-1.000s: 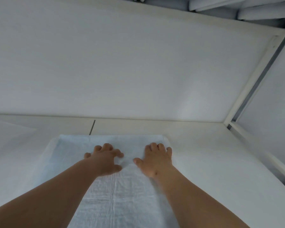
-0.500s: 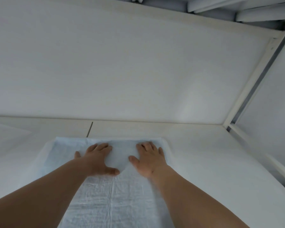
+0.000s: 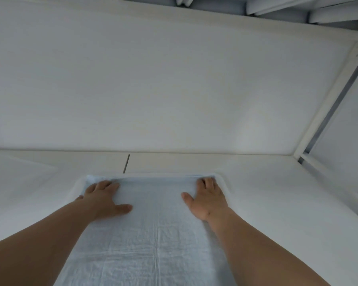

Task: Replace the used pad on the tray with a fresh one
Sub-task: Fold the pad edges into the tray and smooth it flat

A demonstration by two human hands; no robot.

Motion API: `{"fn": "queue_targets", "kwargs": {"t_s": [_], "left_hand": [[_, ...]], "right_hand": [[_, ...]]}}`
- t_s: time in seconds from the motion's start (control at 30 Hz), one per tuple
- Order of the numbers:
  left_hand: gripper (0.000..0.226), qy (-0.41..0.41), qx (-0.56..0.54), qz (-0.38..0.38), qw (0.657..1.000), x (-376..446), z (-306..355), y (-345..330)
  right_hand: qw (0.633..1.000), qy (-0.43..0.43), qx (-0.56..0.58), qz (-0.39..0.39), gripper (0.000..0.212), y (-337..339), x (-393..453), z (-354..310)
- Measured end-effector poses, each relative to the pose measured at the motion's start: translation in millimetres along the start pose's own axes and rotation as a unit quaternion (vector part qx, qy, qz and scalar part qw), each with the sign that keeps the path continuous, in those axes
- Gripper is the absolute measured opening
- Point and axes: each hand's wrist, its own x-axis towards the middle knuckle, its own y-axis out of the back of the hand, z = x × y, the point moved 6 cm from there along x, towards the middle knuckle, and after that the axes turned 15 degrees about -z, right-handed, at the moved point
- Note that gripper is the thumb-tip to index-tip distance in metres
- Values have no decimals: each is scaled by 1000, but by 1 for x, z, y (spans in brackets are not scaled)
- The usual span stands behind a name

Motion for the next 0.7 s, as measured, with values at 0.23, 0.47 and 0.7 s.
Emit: {"fn": "queue_targets", "kwargs": {"t_s": [0.23,0.47,0.7], "left_hand": [[134,29,-27,20,999,-4,-7,3],[132,37,-33,26,998,-5,-9,-6],[114,27,-36,141,989,-29,-6,-9]], "right_hand": [[999,-31,-5,-8,93,0,-2,-2],[998,-53,-10,-10,94,-3,-6,-1],[995,-37,-56,74,67,5,-23,-13]]}}
